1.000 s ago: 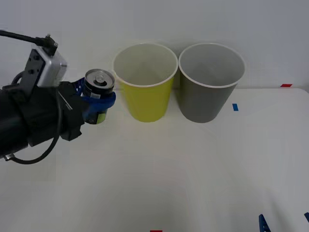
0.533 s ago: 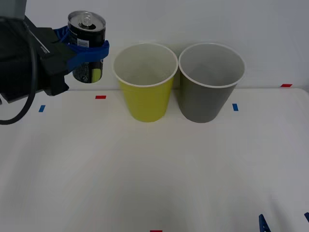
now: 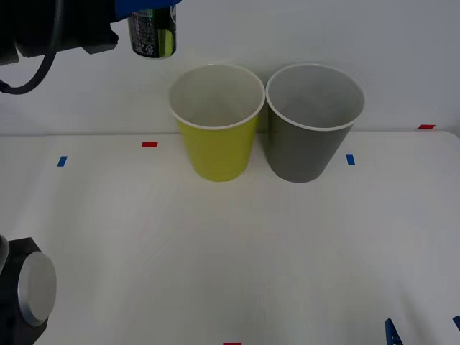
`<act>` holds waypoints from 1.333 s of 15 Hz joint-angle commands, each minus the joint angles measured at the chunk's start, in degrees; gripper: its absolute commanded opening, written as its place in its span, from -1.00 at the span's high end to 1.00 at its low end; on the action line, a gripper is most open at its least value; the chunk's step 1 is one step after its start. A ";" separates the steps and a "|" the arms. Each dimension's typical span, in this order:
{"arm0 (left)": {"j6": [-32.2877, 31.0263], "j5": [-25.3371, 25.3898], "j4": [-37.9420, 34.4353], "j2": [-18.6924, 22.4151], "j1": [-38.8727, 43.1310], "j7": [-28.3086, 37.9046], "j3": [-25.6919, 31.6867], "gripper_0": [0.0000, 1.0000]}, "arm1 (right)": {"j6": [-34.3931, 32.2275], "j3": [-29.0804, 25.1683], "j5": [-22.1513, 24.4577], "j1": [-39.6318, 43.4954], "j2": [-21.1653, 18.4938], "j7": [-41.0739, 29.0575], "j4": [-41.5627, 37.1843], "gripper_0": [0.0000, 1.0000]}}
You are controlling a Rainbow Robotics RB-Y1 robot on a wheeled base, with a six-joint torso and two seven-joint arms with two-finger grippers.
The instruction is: Put cans in the gray bin and PET bottles in the light green bin.
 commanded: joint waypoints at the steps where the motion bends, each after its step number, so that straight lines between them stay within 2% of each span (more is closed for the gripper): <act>1: -0.11 -7.51 3.30 -2.53 -4.83 0.04 -4.11 1.00 | 0.00 0.00 0.00 0.00 0.00 0.00 0.00 -1.00; 3: -1.52 -11.02 7.17 -4.64 -7.47 0.22 -5.96 1.00 | 0.00 0.00 0.00 0.00 0.00 0.00 0.00 -1.00; 7: -14.35 -15.07 15.43 -5.96 -8.08 0.48 -14.75 1.00 | 0.00 0.00 0.00 0.00 0.00 0.00 0.00 -1.00; 11: -26.30 -15.77 23.51 -5.96 -8.08 -0.31 -20.20 1.00 | 0.00 0.00 0.00 0.00 0.00 0.00 0.00 -1.00; 20: -49.24 -17.88 34.06 -4.91 -8.26 -2.95 -33.38 1.00 | 0.00 0.00 0.00 0.00 0.00 0.00 0.00 -1.00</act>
